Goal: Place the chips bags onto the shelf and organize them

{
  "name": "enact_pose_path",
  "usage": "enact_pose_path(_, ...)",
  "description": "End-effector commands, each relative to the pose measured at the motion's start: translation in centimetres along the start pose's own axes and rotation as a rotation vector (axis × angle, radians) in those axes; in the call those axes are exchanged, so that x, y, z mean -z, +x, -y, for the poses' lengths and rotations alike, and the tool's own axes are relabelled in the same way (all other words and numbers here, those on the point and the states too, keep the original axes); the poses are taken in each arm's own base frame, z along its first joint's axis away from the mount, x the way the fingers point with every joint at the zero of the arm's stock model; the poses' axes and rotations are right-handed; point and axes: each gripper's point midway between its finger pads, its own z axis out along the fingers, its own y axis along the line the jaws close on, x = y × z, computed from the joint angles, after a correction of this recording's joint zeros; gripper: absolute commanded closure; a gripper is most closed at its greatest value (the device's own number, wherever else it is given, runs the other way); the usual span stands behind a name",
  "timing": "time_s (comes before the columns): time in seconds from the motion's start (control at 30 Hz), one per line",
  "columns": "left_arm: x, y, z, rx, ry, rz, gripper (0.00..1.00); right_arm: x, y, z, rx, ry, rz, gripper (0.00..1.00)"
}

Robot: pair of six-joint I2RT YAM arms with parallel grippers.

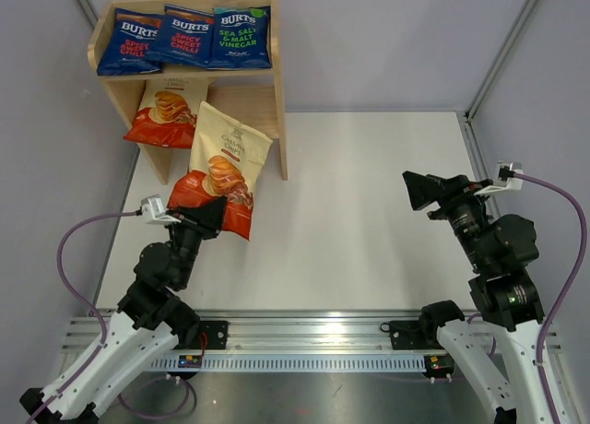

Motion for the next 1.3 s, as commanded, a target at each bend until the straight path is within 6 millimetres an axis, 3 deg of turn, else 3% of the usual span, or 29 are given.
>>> enact_pose_path(0.0, -0.6, -6.4, 4.2, 0.083, 0.086, 0.204, 0.93, 0.6, -1.6, -1.3, -0.001, -0.034, 0.043, 0.19)
enact_pose_path(0.3, -6.2, -7.4, 5.6, 0.117, 0.121, 0.213, 0.93, 1.8, -2.5, -2.6, -0.001, -0.09, 0.075, 0.16)
enact_pose_path(0.33, -6.8, -8.6, 5.9, 0.117, 0.13, 0.243, 0.93, 1.9, -2.5, -2.6, 0.003, -0.092, 0.076, 0.15)
enact_pose_path(0.4, -8.4, -8.4, 5.7, 0.116, 0.133, 0.221, 0.93, 2.1, -2.7, -2.9, 0.004, -0.102, 0.078, 0.15)
enact_pose_path(0.43, -8.9, -9.6, 6.0, 0.119, 0.146, 0.252, 0.93, 2.2, -2.8, -3.0, 0.003, -0.106, 0.079, 0.15)
enact_pose_path(0.57, -12.6, -8.9, 5.1, 0.129, 0.132, 0.212, 0.93, 2.7, -2.8, -3.4, -0.008, -0.124, 0.082, 0.14)
enact_pose_path(0.67, -14.4, -9.1, 5.0, 0.155, 0.132, 0.214, 0.93, 3.1, -3.1, -3.8, -0.017, -0.137, 0.093, 0.14)
enact_pose_path(0.7, -15.5, -8.1, 4.4, 0.161, 0.119, 0.188, 0.92, 3.3, -3.1, -3.9, -0.026, -0.139, 0.089, 0.14)
enact_pose_path(0.77, -16.3, -8.9, 5.1, 0.175, 0.145, 0.208, 0.92, 3.6, -3.3, -4.2, -0.035, -0.15, 0.09, 0.14)
enact_pose_path(0.9, -18.8, -8.2, 4.3, 0.194, 0.126, 0.205, 0.9, 4.5, -4.0, -5.3, -0.048, -0.181, 0.097, 0.14)
enact_pose_path(0.93, -19.8, -7.4, 3.2, 0.201, 0.1, 0.187, 0.9, 4.7, -4.1, -5.5, -0.05, -0.188, 0.098, 0.14)
enact_pose_path(1.03, -20.8, -7.3, 3.2, 0.229, 0.119, 0.193, 0.88, 5.6, -4.5, -5.9, -0.056, -0.204, 0.117, 0.14)
enact_pose_path(1.27, -23.5, -4.9, 1.4, 0.314, 0.077, 0.145, 0.86, 5.7, -4.3, -5.9, -0.078, -0.207, 0.107, 0.14)
